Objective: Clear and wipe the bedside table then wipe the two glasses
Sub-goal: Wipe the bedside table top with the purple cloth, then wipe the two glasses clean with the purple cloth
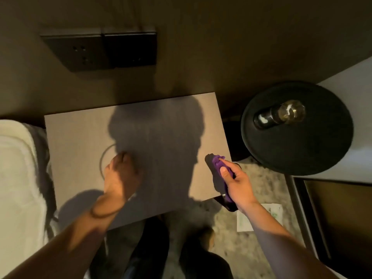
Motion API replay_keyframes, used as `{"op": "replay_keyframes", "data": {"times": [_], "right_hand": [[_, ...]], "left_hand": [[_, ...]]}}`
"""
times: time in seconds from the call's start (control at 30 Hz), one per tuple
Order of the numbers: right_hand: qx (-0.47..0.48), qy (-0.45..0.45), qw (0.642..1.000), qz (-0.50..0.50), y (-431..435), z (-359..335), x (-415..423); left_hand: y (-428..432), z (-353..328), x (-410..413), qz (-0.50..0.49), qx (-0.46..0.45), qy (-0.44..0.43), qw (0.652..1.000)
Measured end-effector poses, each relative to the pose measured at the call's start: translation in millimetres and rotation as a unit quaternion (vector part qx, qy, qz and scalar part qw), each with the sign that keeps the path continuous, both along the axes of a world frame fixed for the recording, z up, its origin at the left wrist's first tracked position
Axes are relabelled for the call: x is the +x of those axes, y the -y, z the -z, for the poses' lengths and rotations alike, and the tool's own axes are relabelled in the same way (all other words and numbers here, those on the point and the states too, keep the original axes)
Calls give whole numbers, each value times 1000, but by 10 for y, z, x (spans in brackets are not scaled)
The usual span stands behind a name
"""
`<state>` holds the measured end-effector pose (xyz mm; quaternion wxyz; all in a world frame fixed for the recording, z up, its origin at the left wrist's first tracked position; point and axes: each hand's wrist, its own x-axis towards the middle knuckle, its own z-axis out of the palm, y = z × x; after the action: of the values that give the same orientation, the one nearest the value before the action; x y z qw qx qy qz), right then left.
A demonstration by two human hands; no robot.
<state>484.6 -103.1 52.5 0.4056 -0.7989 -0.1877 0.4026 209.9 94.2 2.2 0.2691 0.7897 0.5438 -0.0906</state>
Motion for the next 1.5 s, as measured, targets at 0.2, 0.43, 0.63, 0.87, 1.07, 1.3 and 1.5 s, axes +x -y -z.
{"op": "replay_keyframes", "data": {"times": [0.2,0.43,0.63,0.87,1.07,1.3,1.5], "right_hand": [[20,17,994,104,290,-138,581],[8,71,988,136,603,-356,1440],[9,139,986,92,717,-533,2326],[3,222,975,-7,557,-597,3239],[33,205,969,-131,232,-569,3605],[77,186,950,-238,-115,-582,3482],[56,243,924,-290,-251,-588,3373]], "left_hand": [[226,-254,1018,60,-95,108,988],[485,-449,2338,83,-137,182,970],[733,-624,3444,73,-111,230,964],[1068,-534,4245,-24,-39,244,969],[1044,-320,4551,-91,-59,310,944],[998,-241,4603,-111,-97,376,915],[924,-260,4450,-35,-121,412,902]]}}
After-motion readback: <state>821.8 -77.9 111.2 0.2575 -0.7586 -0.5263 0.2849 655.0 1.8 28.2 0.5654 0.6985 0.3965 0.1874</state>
